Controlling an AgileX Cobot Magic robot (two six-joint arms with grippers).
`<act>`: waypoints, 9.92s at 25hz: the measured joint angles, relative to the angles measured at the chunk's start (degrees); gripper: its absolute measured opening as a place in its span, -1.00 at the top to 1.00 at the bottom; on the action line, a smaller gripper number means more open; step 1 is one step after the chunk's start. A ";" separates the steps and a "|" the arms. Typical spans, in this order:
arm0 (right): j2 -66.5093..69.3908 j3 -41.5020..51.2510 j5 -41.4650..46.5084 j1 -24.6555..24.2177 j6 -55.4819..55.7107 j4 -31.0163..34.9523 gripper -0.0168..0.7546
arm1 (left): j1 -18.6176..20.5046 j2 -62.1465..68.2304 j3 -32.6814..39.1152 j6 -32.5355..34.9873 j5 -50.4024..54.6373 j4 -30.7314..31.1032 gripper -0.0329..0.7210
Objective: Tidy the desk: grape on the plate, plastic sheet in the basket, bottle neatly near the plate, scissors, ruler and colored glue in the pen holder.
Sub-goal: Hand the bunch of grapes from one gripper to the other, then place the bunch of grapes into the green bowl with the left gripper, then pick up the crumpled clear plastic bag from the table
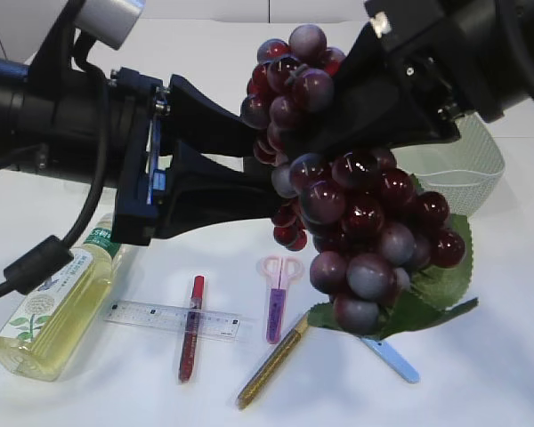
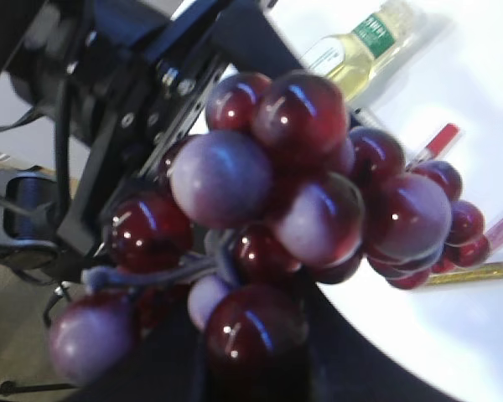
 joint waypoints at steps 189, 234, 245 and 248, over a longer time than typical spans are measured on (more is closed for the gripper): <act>-0.22 5.97 3.79 -12.61 21.80 -47.72 -0.42 | 21.49 34.51 -41.09 -37.27 -8.49 28.64 -0.21; 23.10 5.55 -11.41 -12.61 17.71 -42.82 -0.61 | 21.01 4.93 -21.73 -98.06 11.28 74.25 -0.19; 36.48 -3.11 -14.00 -12.61 19.17 -44.90 -0.70 | 21.01 -3.35 -7.90 -98.16 10.10 74.25 -0.19; 38.19 -4.48 -14.00 -12.61 19.90 -45.57 -0.70 | 21.01 -3.44 -7.66 -98.16 9.32 74.25 -0.19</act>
